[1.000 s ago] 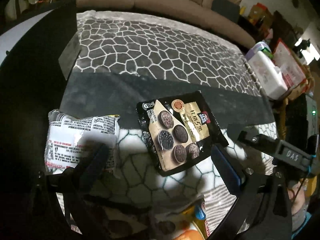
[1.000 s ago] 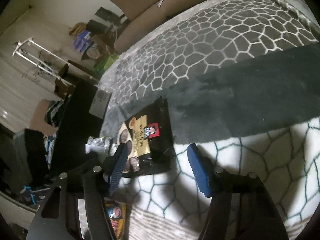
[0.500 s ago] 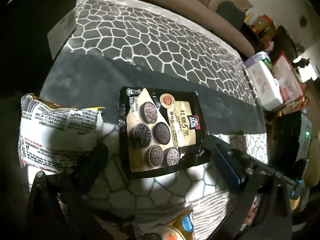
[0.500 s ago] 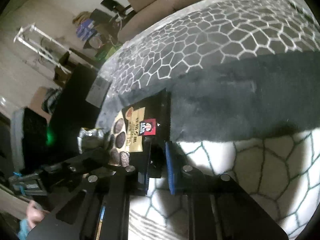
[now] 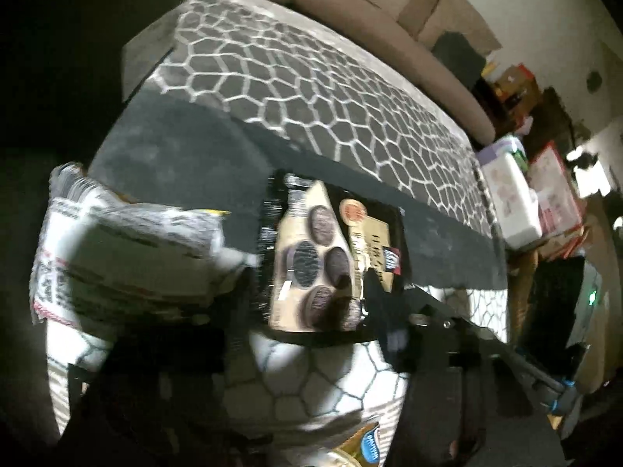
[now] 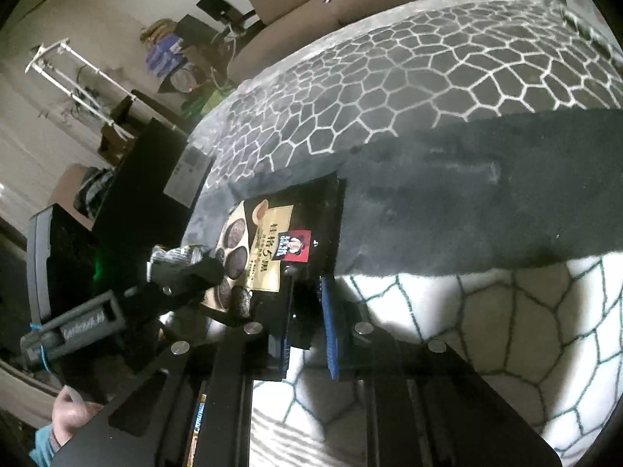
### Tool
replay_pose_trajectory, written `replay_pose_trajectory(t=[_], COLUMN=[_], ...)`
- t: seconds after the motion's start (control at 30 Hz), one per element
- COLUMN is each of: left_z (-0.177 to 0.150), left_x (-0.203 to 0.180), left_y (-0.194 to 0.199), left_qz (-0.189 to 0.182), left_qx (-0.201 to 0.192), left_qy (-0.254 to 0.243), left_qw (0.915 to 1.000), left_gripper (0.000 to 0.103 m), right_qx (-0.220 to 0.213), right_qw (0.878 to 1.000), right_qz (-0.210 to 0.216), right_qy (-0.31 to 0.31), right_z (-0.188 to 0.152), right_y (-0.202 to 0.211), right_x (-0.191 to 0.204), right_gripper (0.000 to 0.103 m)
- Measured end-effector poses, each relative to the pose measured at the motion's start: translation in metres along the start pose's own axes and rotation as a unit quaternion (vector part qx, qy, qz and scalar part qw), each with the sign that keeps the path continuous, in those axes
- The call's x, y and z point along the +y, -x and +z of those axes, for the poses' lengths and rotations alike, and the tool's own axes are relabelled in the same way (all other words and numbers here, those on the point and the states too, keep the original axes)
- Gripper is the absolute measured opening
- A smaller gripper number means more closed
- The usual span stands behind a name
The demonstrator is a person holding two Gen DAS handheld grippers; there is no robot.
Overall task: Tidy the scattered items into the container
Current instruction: 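Lift the black cookie pack off the table with the right tool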
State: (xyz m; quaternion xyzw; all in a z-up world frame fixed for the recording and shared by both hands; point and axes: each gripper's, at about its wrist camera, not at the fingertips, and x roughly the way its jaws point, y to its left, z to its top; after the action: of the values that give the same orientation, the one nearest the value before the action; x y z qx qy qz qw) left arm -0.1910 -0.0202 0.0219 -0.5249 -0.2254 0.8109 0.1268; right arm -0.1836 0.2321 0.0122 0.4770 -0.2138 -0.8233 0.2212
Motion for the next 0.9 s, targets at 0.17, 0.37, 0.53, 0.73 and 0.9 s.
replay_pose_trajectory(t=[0.17,0.37,0.53,0.73,0.9], left_z=[0.001,-0.007,-0.016,-0.026,-0.027], left_x=[0.009,0.003,-0.003,-0.010,-0.010], left_y=[0.001,-0.001,0.001,0.002,0.002], left_qz=[-0.012,-0.011,-0.009,-0.006,-0.003], left_qx=[0.010,0.019,0.035,0.042,0.043], left_qy=[0.016,0.009,-0.002,-0.009,-0.013], left_qw=[0.9997,0.9997,0.9993,0.9991,0.9990], left_gripper=[0.033,0.033,0.026,0.026,0.026], right_qx=[-0.006,-0.007,-0.010,-0.011,-0.004], right_qw=[0.999,0.996,0.994,0.993,0.993], right_qz=[-0.022,-0.059,-0.082,-0.088,-0.095], right_qy=[0.030,0.070,0.078,0.078,0.073], right_z=[-0.003,-0.010,-0.017,-0.023,-0.026], right_y=[0.006,0.013,0.023,0.030,0.028], right_x=[0.015,0.033,0.034,0.030,0.021], right_gripper=[0.010,0.010,0.010,0.010,0.010])
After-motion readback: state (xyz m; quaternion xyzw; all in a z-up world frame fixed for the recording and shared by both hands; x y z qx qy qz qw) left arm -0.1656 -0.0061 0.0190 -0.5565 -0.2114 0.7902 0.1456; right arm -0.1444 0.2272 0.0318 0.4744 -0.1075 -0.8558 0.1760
